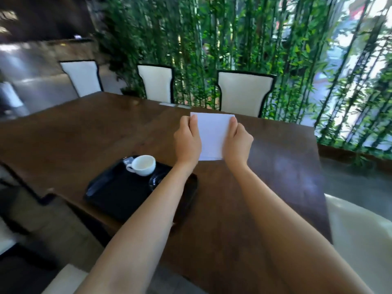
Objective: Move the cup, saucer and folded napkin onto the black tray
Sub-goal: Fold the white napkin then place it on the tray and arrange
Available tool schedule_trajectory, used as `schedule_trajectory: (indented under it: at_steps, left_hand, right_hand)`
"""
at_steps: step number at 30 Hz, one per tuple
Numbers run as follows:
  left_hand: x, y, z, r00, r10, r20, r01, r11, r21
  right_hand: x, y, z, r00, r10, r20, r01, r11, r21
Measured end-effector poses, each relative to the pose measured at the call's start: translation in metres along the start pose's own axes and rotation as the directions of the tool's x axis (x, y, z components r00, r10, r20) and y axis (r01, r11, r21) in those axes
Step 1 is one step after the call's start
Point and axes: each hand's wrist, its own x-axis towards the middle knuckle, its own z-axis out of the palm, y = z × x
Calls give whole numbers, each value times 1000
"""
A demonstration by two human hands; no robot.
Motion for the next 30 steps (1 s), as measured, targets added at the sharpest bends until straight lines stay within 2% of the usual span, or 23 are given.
schedule_trajectory:
  at_steps: [4,8,12,14,17,19,21,25,30]
  left_hand:
    - [42,-35,-59,999,-25,-25,24,1000,-5]
    - [74,-88,-125,981,-172,87,169,985,39]
    - [89,-147,-180,866,-443,233,454,891,4]
    - [86,-175,-200,786,-526,324,558,830,-7]
    - [74,-221,-222,675,-583,452,666,745,-32]
    - [62,-248,-232,621,-603,501,692,722,10]
    - [50,-272,-236,580,-615,534,690,719,79]
    - [30,-304,-239,527,-659,537,653,718,241]
    - [22,-324,-227,491,-664,563,570,734,369]
  right_hand:
    - [-18,-26,71,995,-46,93,36,994,107]
    - [-39,-25,137,939,-9,344,-19,997,76]
    - [-69,-10,187,814,115,570,-138,990,-2]
    - [-86,-2,205,754,171,634,-173,983,-59]
    - [-116,15,226,613,312,726,-325,937,-128]
    - [-135,29,235,548,397,737,-386,901,-198]
    - [-152,41,243,524,468,712,-424,868,-259]
    - [-180,68,254,527,586,616,-470,805,-363]
    - [-197,92,260,533,643,550,-502,763,-406]
